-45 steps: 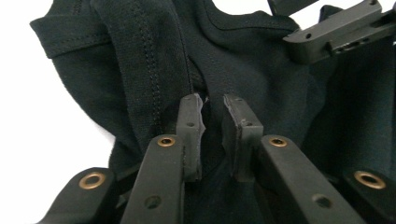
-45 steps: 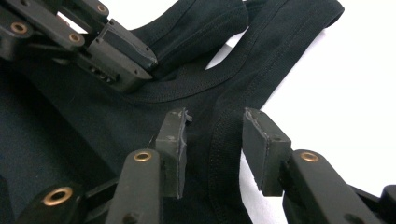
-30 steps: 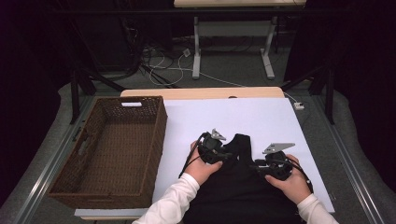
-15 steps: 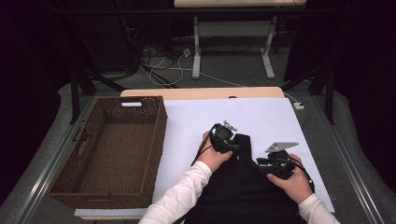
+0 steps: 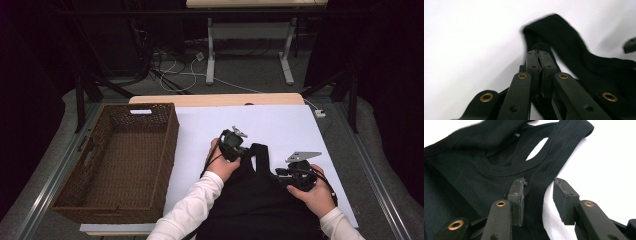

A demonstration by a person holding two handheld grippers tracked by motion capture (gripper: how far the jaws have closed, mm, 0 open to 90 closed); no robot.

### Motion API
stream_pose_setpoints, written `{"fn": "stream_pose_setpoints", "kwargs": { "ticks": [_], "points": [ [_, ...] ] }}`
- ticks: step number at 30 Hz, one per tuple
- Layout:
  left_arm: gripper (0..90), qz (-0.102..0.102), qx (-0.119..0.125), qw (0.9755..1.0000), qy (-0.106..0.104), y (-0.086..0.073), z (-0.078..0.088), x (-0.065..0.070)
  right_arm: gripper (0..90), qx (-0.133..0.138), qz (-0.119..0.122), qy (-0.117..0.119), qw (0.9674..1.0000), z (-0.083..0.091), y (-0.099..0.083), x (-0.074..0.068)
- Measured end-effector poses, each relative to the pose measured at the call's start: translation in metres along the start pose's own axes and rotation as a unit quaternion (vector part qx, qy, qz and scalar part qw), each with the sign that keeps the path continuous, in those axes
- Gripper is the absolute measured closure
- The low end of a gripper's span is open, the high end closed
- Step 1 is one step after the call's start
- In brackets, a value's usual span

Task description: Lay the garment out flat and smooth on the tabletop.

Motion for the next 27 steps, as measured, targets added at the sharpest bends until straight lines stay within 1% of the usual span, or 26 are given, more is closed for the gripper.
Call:
{"fn": "stream_pose_setpoints", "kwargs": {
  "ticks": [1, 2, 4, 5, 6, 7, 8, 9, 10, 11, 12, 13, 14, 15, 17, 18, 19, 21, 22, 23, 27],
  "points": [
    [87.8, 0.004, 0.005, 0.9999, 0.010, 0.000, 0.005, -0.005, 61.3, -0.003, -0.002, -0.004, 1.0000, 0.000, 0.000, 0.000],
    [87.8, 0.009, 0.009, 0.9998, 0.018, 0.000, 0.010, -0.009, 61.4, 0.000, 0.001, -0.003, 1.0000, -0.001, 0.001, 0.000],
    [87.9, 0.019, 0.016, 0.9990, 0.038, 0.000, 0.019, -0.020, 61.6, -0.003, -0.001, -0.004, 1.0000, -0.002, 0.002, 0.000],
    [87.9, 0.025, 0.018, 0.9986, 0.044, -0.001, 0.022, -0.026, 61.7, -0.002, 0.000, -0.004, 1.0000, -0.002, 0.003, 0.001],
    [87.9, 0.037, 0.022, 0.9979, 0.049, -0.003, 0.025, -0.031, 61.8, 0.002, 0.002, -0.004, 1.0000, -0.003, 0.004, 0.002],
    [87.9, 0.041, 0.021, 0.9973, 0.057, -0.004, 0.028, -0.037, 61.9, 0.002, -0.003, -0.002, 1.0000, -0.003, 0.005, 0.002],
    [87.8, 0.049, 0.020, 0.9967, 0.061, -0.007, 0.029, -0.042, 61.9, 0.003, -0.004, -0.006, 1.0000, -0.003, 0.006, 0.003],
    [87.8, 0.057, 0.022, 0.9959, 0.067, -0.010, 0.030, -0.047, 62.1, 0.007, 0.000, -0.006, 1.0000, -0.003, 0.008, 0.005],
    [87.8, 0.064, 0.015, 0.9955, 0.068, -0.014, 0.030, -0.052, 62.3, 0.007, 0.000, -0.008, 0.9999, -0.002, 0.010, 0.006],
    [87.8, 0.073, 0.015, 0.9946, 0.073, -0.016, 0.029, -0.054, 62.3, 0.009, -0.001, -0.006, 0.9999, -0.002, 0.012, 0.006],
    [87.8, 0.072, 0.009, 0.9944, 0.076, -0.020, 0.028, -0.058, 62.4, 0.009, -0.007, -0.006, 0.9999, -0.002, 0.014, 0.006],
    [87.8, 0.077, 0.012, 0.9939, 0.078, -0.022, 0.027, -0.060, 62.7, 0.010, -0.004, -0.007, 0.9999, -0.003, 0.016, 0.008],
    [87.8, 0.085, 0.013, 0.9936, 0.073, -0.026, 0.026, -0.063, 63.1, 0.013, -0.005, -0.006, 0.9999, -0.004, 0.019, 0.008],
    [87.8, 0.085, 0.015, 0.9939, 0.068, -0.027, 0.026, -0.064, 63.8, 0.013, -0.003, -0.011, 0.9999, -0.006, 0.023, 0.009],
    [87.8, 0.083, 0.017, 0.9942, 0.067, -0.029, 0.026, -0.064, 66.2, 0.013, -0.003, -0.012, 0.9998, -0.009, 0.029, 0.009],
    [87.8, 0.084, 0.021, 0.9940, 0.067, -0.030, 0.026, -0.064, 68.7, 0.013, -0.002, -0.011, 0.9999, -0.011, 0.033, 0.008],
    [87.7, 0.082, 0.020, 0.9943, 0.065, -0.030, 0.026, -0.064, 71.1, 0.011, -0.011, -0.009, 0.9998, -0.014, 0.038, 0.007],
    [87.7, 0.080, 0.021, 0.9945, 0.064, -0.030, 0.027, -0.063, 74.0, 0.010, -0.011, -0.004, 0.9999, -0.020, 0.044, 0.007],
    [87.7, 0.080, 0.023, 0.9945, 0.064, -0.030, 0.027, -0.063, 74.7, 0.004, -0.014, -0.005, 0.9999, -0.023, 0.046, 0.007],
    [87.7, 0.081, 0.024, 0.9947, 0.058, -0.029, 0.028, -0.062, 74.7, 0.000, -0.019, -0.002, 0.9998, -0.027, 0.048, 0.007],
    [87.7, 0.079, 0.023, 0.9951, 0.055, -0.029, 0.028, -0.060, 72.7, -0.018, -0.017, 0.000, 0.9997, -0.042, 0.055, 0.005]
  ]
}}
Point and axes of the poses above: each handheld gripper's, and its own axes: z roughly backward along the jaws, y roughly out of its top, x roughly to its right, the point moved 2 cm from there along -z, roughly forward along the jaws, and after that the axes turned 7 degrees about -y, right-handed, at the moved point
